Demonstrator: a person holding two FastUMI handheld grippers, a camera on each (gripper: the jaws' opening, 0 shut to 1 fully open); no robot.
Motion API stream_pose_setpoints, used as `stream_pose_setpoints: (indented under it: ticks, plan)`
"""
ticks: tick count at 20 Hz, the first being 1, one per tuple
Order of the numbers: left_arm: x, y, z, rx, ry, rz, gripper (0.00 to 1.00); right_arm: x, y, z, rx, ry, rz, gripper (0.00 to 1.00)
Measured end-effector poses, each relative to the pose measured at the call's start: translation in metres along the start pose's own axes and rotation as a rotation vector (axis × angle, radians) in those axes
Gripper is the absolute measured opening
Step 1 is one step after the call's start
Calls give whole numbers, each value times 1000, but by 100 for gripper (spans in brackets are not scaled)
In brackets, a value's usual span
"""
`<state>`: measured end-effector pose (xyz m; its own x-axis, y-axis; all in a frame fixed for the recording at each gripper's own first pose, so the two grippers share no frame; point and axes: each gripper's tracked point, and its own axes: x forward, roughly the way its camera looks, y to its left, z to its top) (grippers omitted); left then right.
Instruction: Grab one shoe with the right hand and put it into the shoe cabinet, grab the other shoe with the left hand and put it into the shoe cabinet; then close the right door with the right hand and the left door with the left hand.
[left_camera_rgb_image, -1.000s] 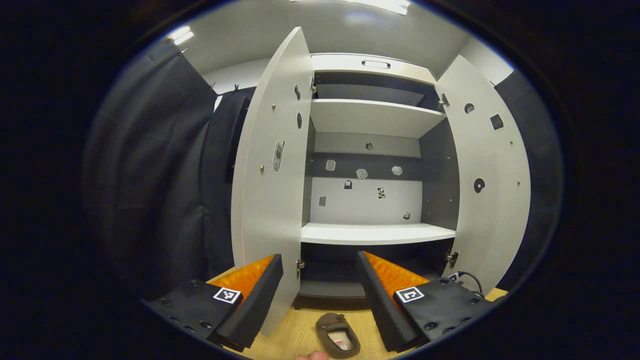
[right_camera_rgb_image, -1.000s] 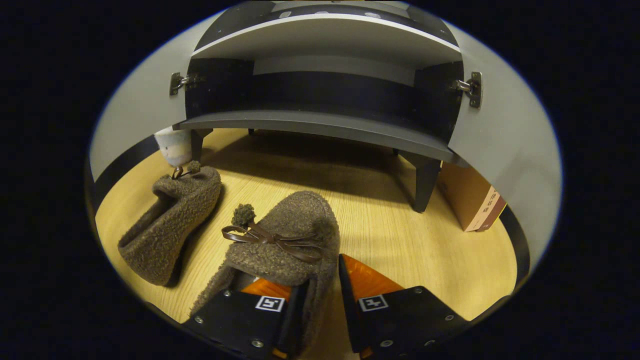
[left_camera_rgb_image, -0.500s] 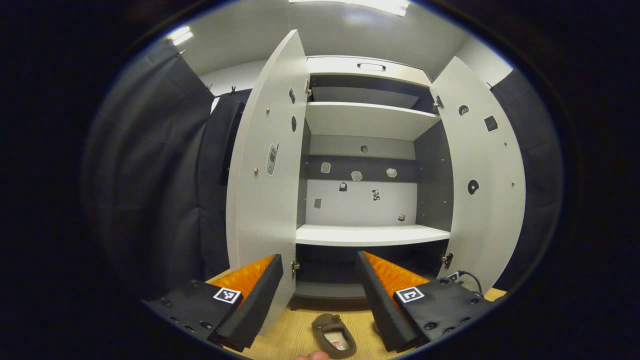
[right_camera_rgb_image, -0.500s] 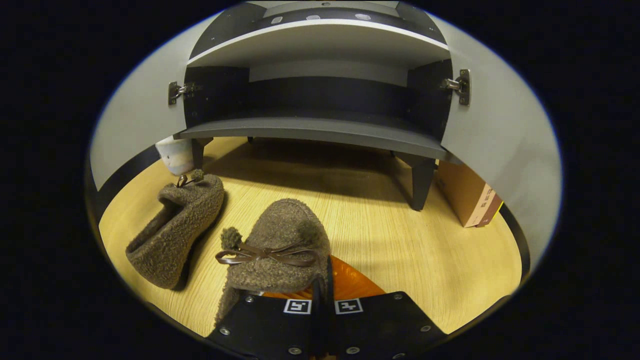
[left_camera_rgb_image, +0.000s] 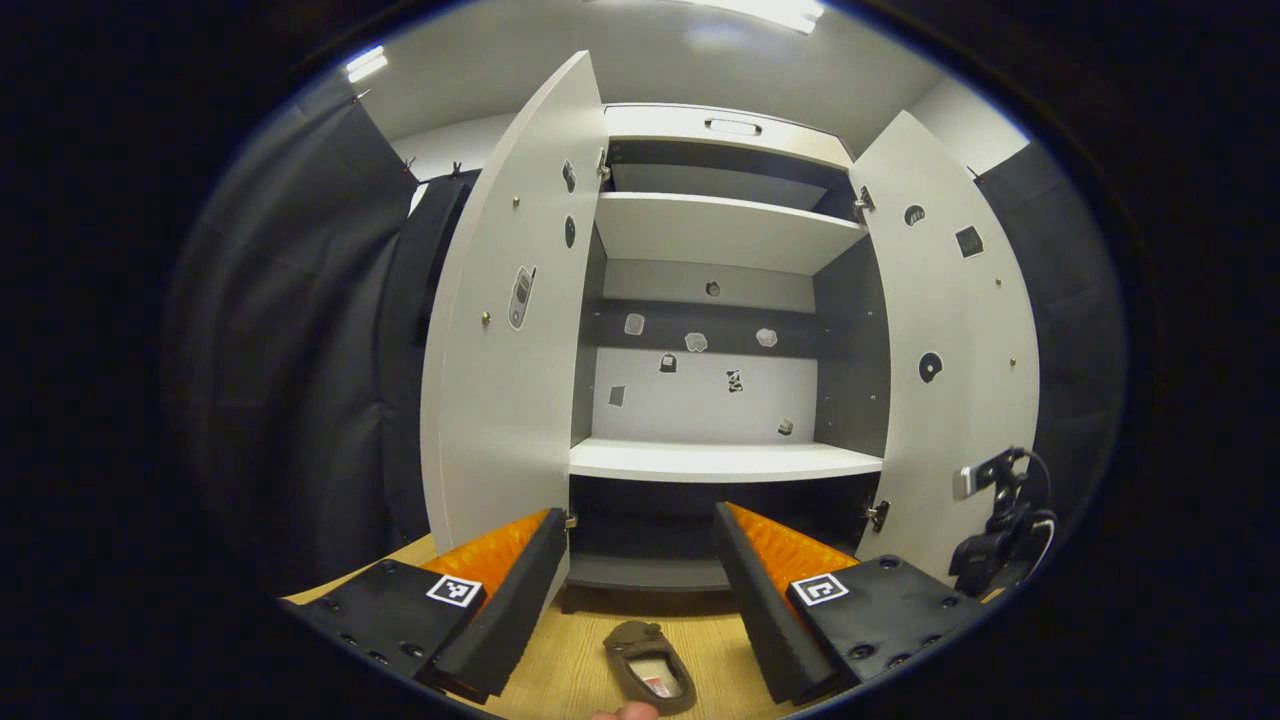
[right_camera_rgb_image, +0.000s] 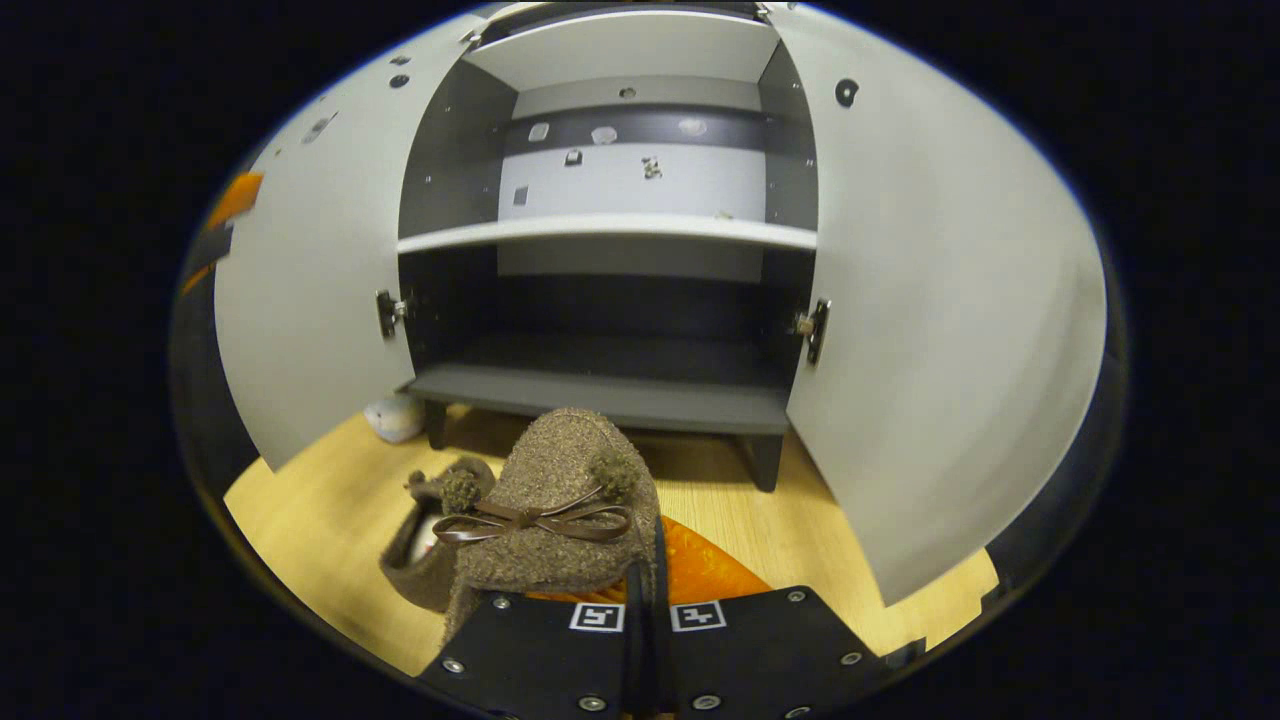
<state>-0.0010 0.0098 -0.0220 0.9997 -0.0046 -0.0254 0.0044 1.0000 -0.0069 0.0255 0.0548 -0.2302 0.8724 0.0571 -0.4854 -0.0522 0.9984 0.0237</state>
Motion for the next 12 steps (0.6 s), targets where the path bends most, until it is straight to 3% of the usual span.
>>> stream_pose_setpoints:
  ticks: [5,9,12]
  plan:
    - [-1,-12,-3,-2,-1,-41,96,-2,-2,142,108,-149,-13,2]
    - [-6,-16,-5,-26,2,-52,96,51,-5,236,149,-166,-13,2]
    - [-10,-15,-10,-40,21,-53,96,105,-15,275,155,-123,-64,2]
